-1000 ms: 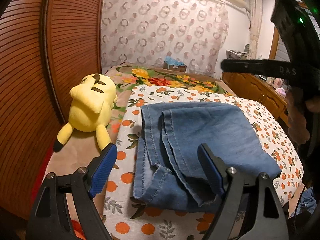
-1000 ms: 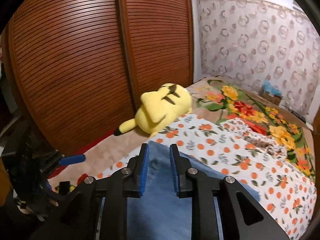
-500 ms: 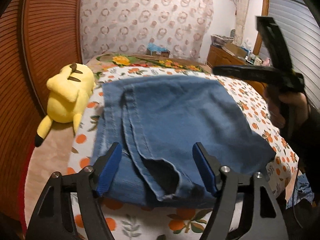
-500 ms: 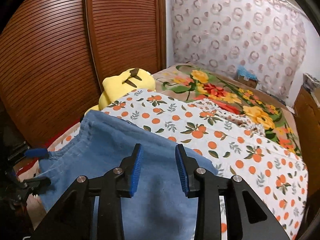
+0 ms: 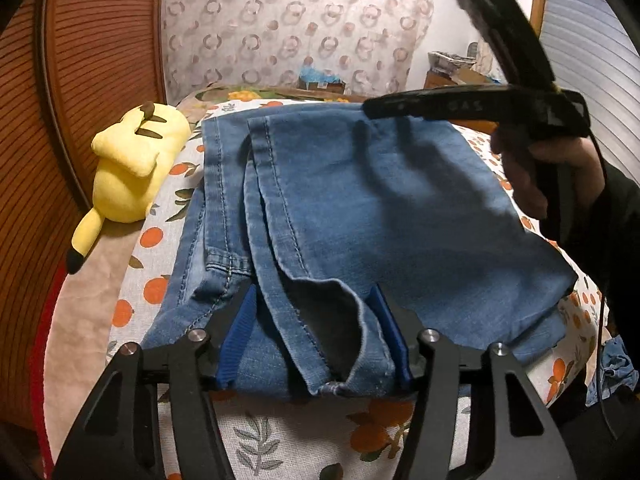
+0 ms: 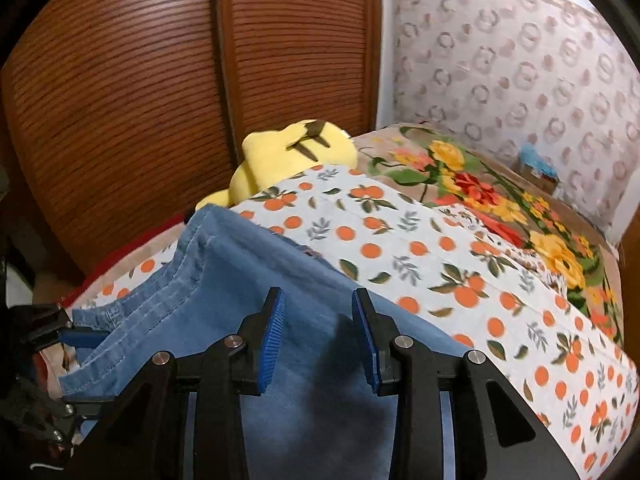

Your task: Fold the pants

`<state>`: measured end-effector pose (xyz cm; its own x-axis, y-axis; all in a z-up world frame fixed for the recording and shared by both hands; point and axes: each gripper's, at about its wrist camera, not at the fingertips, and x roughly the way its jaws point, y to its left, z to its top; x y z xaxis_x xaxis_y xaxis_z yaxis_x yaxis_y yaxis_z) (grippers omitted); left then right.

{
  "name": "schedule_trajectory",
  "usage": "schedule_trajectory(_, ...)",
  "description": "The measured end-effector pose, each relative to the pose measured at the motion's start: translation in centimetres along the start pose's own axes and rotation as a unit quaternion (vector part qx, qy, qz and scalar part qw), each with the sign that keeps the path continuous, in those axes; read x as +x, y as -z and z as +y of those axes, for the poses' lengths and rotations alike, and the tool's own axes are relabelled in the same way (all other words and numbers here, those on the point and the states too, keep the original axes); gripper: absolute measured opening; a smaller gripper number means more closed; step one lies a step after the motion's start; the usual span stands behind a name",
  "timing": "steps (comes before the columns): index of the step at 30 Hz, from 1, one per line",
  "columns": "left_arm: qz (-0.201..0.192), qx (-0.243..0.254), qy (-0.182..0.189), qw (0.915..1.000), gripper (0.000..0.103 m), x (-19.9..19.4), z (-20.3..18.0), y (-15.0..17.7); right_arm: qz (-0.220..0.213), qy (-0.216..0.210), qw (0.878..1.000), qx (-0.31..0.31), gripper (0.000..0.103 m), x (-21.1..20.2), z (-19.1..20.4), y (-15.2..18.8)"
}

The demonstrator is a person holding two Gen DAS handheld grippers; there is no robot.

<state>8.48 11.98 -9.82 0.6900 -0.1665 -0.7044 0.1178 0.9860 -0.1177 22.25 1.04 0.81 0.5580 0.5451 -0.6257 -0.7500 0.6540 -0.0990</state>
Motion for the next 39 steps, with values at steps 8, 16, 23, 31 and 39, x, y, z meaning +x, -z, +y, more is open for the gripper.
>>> schedule_trajectory(8,-0.008,-0.004,0.014,0.9999,0.043,-0.1,0.3,0.3,0.057,0.006,0.996,-0.069,0.036,3.3,1.3,-1.2)
schedule_trajectory(16,-0.035,0.003,0.022,0.9991,0.016,-1.6,0.0,0.4,0.07,-0.007,0.994,-0.082,0.015,4.0,1.2,-1.5)
schedule_trajectory(23,-0.088,0.025,0.021,0.9956,0.014,-4.4,-0.9,-0.4,0.0,-0.016,0.997,-0.076,0.004,0.2,0.6,-1.4)
schedule_trajectory(31,-0.098,-0.011,-0.017,0.995,0.013,-5.2,2.3,-1.9,-0.034,0.003,0.998,-0.046,0.004,0.0,0.8,-2.3)
schedule_trajectory(39,-0.048,-0.034,-0.035,0.9976,0.014,-2.2,4.1,-0.6,0.008,0.024,0.999,-0.021,0.013,3.6,2.2,-1.8)
